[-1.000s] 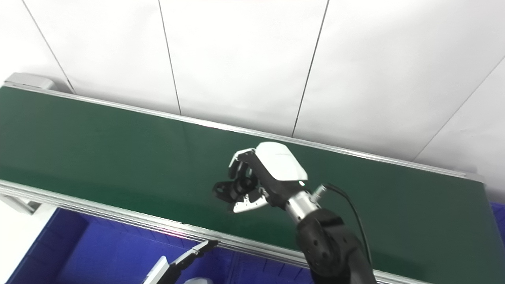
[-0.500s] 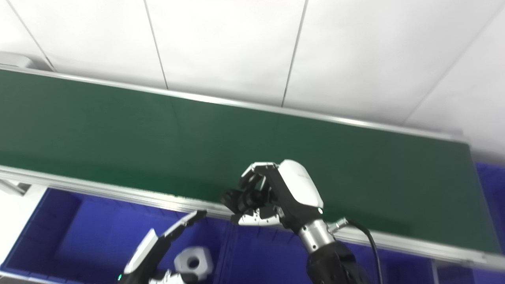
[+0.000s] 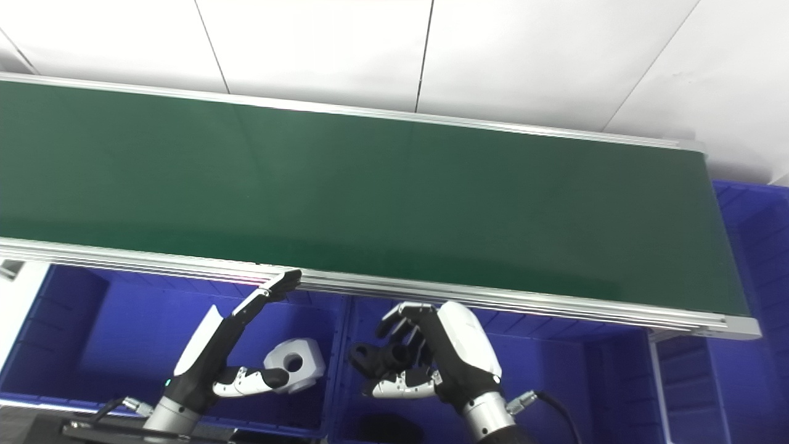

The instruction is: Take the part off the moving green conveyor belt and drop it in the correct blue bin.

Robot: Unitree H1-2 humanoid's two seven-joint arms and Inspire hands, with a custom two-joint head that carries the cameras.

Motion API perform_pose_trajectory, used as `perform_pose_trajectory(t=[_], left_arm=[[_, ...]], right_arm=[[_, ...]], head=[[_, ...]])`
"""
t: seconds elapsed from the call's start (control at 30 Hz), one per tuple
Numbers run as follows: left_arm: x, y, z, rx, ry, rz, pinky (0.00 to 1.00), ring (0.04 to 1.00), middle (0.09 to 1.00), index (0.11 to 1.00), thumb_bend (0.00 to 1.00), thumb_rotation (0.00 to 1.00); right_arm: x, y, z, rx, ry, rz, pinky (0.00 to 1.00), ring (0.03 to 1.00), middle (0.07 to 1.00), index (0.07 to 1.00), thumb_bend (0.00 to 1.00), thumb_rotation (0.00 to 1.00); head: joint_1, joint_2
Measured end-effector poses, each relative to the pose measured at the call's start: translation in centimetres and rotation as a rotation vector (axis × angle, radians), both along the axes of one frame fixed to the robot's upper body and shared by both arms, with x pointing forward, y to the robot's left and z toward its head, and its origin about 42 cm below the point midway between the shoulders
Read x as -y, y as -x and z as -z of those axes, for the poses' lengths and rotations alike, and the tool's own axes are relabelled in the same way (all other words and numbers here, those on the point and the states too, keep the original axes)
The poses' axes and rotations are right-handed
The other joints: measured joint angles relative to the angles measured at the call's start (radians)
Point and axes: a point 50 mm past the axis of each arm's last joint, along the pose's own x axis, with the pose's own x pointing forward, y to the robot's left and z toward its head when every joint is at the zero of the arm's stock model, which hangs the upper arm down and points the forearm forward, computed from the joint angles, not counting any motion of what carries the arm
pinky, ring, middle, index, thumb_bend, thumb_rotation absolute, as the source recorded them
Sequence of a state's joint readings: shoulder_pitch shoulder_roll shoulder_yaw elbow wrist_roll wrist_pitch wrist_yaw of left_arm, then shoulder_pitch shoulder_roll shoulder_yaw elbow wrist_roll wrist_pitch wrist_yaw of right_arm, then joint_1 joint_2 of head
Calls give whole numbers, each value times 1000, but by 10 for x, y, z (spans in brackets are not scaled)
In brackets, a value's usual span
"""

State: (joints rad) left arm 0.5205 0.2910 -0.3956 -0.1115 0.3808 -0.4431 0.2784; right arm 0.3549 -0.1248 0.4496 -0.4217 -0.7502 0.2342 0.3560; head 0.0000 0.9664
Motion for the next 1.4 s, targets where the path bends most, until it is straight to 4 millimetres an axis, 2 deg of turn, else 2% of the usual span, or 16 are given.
perform_pose_trajectory(t=[0.13,0.27,0.3,0.37,0.43,0.47,0.5,0.57,0.73,0.83,0.97,1.03,1.1,1.17,1.27,1.4], left_arm=[[-2,0,-1,2,-3,-6,832,869,882,893,708,837],[-3,1,-2,-2,-7,-3,835,875,889,899,708,851],[-3,1,-3,-3,-7,-3,835,874,888,898,710,846],[-3,2,-3,-5,-6,-3,826,868,886,895,708,838],[-2,2,-3,-7,-2,-5,828,870,887,896,706,834],[-1,2,-3,-7,1,-6,831,871,886,897,705,836],[0,2,-3,-6,3,-7,834,871,886,897,706,838],[1,2,-3,-7,5,-9,839,875,887,898,711,843],[1,2,-3,-9,5,-8,831,871,884,897,709,838],[3,2,-2,-11,8,-5,841,877,888,898,713,844],[3,3,-2,-13,8,-3,833,872,884,894,712,837],[3,3,-2,-14,8,-3,835,872,885,895,713,839],[2,3,-2,-15,7,-2,835,872,885,893,716,841],[2,3,-2,-16,6,-2,838,874,887,894,719,837],[1,3,-2,-18,11,-4,837,874,888,896,722,845],[-2,4,-2,-21,7,-3,831,871,886,893,718,842]], right_arm=[[0,1,14,-30,38,10,219,295,473,489,520,0],[1,-1,24,-76,100,27,263,342,478,490,518,0],[2,-1,27,-91,121,32,278,359,445,510,514,0],[3,-1,32,-107,163,33,298,379,474,495,519,0],[2,-1,34,-129,212,36,390,479,451,526,514,0],[0,-1,35,-147,242,33,485,576,592,509,504,83],[0,-2,36,-163,260,31,555,646,671,627,488,137],[-2,-4,39,-189,298,23,682,765,784,765,467,300],[-2,-7,40,-217,355,22,788,901,899,866,520,596],[-2,-3,36,-221,336,35,959,986,969,943,557,749],[0,8,17,-191,234,96,995,999,997,978,552,834],[1,14,12,-173,175,150,965,1000,1000,989,569,888],[1,22,11,-150,93,199,937,998,1000,988,587,861],[-3,34,7,-116,-46,228,900,987,1000,997,701,842],[-11,52,6,-121,-221,216,891,985,1000,1000,761,808],[-12,57,13,-115,-262,177,876,957,1000,1000,842,783]], head=[[0,3],[-5,3],[-5,3],[-6,3],[-8,2],[-6,0],[-6,0],[-8,2],[-3,-2],[-2,-8],[-3,-15],[-3,-20],[-5,-23],[-8,-26],[-6,-28],[-5,-34]])
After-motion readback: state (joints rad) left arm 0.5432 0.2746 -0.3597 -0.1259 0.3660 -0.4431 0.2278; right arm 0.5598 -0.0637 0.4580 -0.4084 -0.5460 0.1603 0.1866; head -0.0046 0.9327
